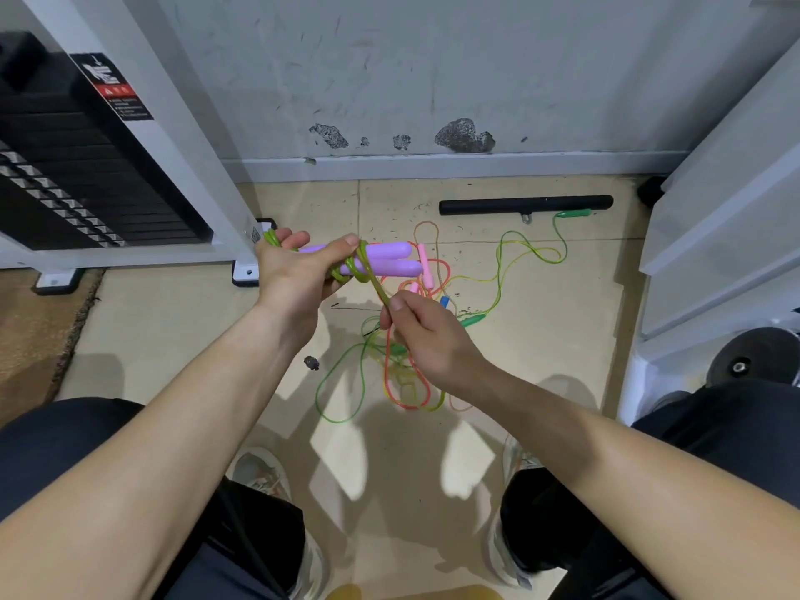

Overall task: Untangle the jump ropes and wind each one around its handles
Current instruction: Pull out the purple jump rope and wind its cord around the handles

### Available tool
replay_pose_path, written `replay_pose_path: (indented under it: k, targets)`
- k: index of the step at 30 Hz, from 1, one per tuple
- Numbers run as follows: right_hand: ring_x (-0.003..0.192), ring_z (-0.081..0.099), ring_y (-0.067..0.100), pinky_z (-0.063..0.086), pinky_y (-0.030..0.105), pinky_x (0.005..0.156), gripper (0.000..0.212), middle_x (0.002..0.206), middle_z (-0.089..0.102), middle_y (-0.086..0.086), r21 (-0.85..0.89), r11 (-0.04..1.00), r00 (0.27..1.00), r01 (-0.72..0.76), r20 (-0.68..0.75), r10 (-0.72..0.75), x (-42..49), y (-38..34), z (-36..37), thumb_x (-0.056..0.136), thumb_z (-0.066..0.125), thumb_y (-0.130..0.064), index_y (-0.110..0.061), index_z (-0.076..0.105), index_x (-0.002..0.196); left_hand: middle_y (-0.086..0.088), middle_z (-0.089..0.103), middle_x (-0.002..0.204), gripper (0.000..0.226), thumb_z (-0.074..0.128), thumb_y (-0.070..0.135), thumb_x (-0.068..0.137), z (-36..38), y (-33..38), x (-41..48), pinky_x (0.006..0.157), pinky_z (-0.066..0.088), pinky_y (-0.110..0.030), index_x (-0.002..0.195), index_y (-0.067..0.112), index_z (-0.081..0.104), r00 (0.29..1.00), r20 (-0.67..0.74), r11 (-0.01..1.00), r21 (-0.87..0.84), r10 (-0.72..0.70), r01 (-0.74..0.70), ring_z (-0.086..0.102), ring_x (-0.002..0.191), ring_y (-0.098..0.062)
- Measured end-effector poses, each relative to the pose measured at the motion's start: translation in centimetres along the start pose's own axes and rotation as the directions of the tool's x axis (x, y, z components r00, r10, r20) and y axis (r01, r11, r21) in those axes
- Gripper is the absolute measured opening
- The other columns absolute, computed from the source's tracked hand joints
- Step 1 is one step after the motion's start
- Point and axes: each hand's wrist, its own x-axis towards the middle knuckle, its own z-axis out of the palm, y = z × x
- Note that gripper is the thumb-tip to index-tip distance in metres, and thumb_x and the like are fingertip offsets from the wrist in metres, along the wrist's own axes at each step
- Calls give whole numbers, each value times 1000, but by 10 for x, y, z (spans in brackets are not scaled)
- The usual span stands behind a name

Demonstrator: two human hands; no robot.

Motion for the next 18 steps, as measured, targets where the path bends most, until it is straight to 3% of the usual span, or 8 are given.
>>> replay_pose_path:
  k: [4, 6, 7, 10, 13, 15, 16, 18]
  targets:
    - [59, 39, 11, 33, 32, 62, 41, 67, 43, 1, -32, 997, 993, -77, 89, 79, 5, 3, -4, 105, 43, -44, -21, 55, 72, -3, 41, 107, 92, 88, 8, 68, -5, 0, 0, 86, 60, -48, 141, -3, 34, 983, 133, 983, -118, -125, 141, 63, 78, -18]
    - [61, 42, 13, 35, 34, 65, 53, 66, 46, 0, -90, 993, 992, -83, 89, 91, 8, 4, -6, 101, 41, -56, -14, 50, 70, -1, 40, 89, 52, 87, 5, 70, -8, -1, 4, 82, 60, -45, 106, 7, 50, 962, 227, 973, -138, -151, 185, 61, 79, -19]
    - [62, 45, 16, 38, 36, 65, 63, 67, 50, 1, -141, 985, 990, -96, 85, 109, 9, 5, -7, 96, 38, -66, -9, 51, 73, 0, 38, 84, 45, 84, 3, 74, -8, 0, 6, 79, 61, -41, 90, 14, 44, 956, 242, 971, -130, -165, 200, 59, 78, -18]
    - [62, 49, 19, 39, 37, 63, 87, 71, 57, 9, -285, 952, 990, -110, 56, 131, 14, 8, -16, 81, 30, -81, -1, 63, 89, 0, 37, 76, 44, 76, 0, 83, -8, 4, 5, 74, 61, -36, 81, 19, 35, 945, 270, 969, -109, -184, 220, 53, 79, -20]
    - [56, 41, 11, 32, 33, 60, 60, 68, 57, 12, -149, 989, 992, -14, 120, 32, 23, 9, -33, 93, 49, -56, 2, 65, 87, -1, 38, 73, 41, 74, 3, 83, -10, 10, 4, 73, 60, -32, 75, 19, 38, 923, 329, 969, -75, -197, 234, 54, 84, -23]
    - [60, 54, 10, 41, 29, 63, 31, 80, 71, 12, -63, 998, 980, 18, 200, -5, 28, 9, -46, 99, 57, -30, -3, 70, 98, -3, 41, 78, 39, 78, 8, 76, -13, 16, 4, 74, 60, -31, 75, 19, 41, 895, 397, 968, -56, -204, 245, 54, 91, -25]
    - [64, 60, 11, 44, 26, 65, 21, 80, 73, 1, -38, 999, 976, 29, 218, -20, 30, 8, -53, 100, 58, -20, -4, 71, 102, -4, 43, 81, 38, 79, 10, 72, -15, 19, 4, 74, 60, -30, 76, 19, 42, 876, 433, 966, -41, -211, 253, 56, 91, -25]
    - [60, 59, 6, 42, 20, 64, 13, 67, 63, -17, -49, 997, 975, 57, 217, -45, 31, 4, -63, 100, 60, -13, -10, 70, 92, -7, 49, 88, 40, 80, 8, 70, -17, 24, 4, 71, 60, -29, 80, 20, 44, 837, 502, 969, 12, -218, 245, 60, 87, -23]
